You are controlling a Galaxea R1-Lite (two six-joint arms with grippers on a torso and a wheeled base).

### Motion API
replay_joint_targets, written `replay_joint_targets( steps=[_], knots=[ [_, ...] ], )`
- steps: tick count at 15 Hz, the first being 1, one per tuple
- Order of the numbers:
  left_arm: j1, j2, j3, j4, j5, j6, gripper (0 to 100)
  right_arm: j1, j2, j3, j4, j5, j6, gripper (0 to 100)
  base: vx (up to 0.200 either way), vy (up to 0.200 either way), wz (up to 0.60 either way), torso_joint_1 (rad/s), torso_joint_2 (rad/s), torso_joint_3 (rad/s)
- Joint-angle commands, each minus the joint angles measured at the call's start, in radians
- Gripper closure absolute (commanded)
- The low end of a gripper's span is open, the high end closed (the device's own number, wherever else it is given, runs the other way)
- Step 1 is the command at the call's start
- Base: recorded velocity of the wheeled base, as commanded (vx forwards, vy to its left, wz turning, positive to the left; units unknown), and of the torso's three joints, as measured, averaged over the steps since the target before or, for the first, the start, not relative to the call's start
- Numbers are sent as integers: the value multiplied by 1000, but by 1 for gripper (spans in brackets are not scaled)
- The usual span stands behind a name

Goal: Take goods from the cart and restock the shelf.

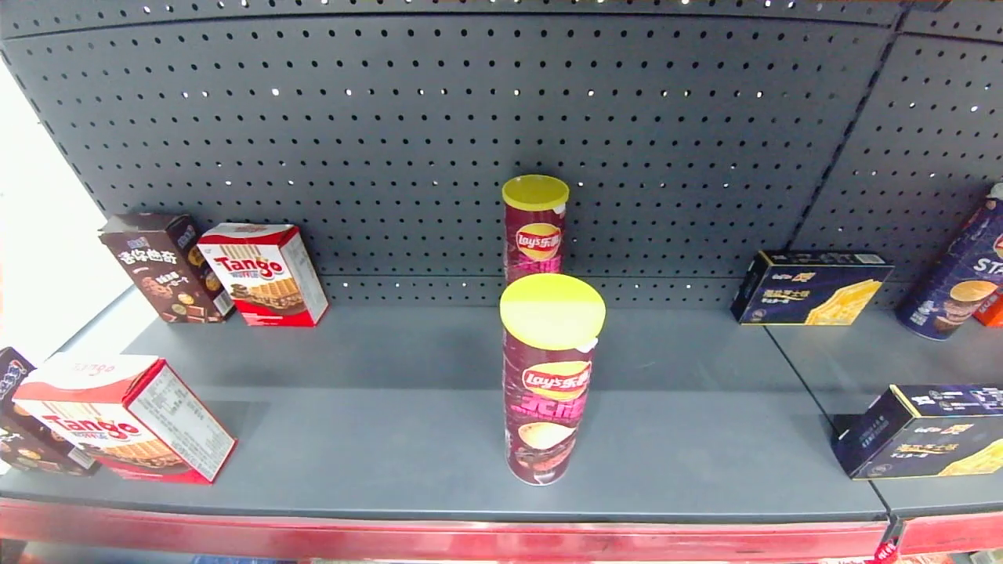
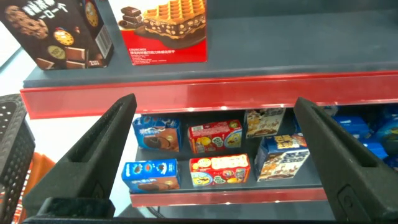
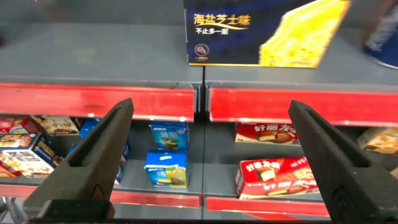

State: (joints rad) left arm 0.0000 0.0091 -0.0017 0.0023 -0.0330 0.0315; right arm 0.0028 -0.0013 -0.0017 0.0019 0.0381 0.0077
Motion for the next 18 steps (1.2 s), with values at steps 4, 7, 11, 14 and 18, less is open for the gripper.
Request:
replay_joint_targets(
  steps=[4,7,11,14,18],
  knots=[
    [0,2,0,1,1,1,0,0,1,0,1,0,0,0,0,0,0,0,0,0],
    [0,2,0,1,1,-1,0,0,1,0,1,0,0,0,0,0,0,0,0,0],
    [0,0,0,1,1,-1,0,2,1,0,1,0,0,0,0,0,0,0,0,0],
    [0,2,0,1,1,-1,0,0,1,0,1,0,0,0,0,0,0,0,0,0],
    [0,2,0,1,1,-1,0,0,1,-1,4,2,-3,0,0,0,0,0,0,0]
  ],
)
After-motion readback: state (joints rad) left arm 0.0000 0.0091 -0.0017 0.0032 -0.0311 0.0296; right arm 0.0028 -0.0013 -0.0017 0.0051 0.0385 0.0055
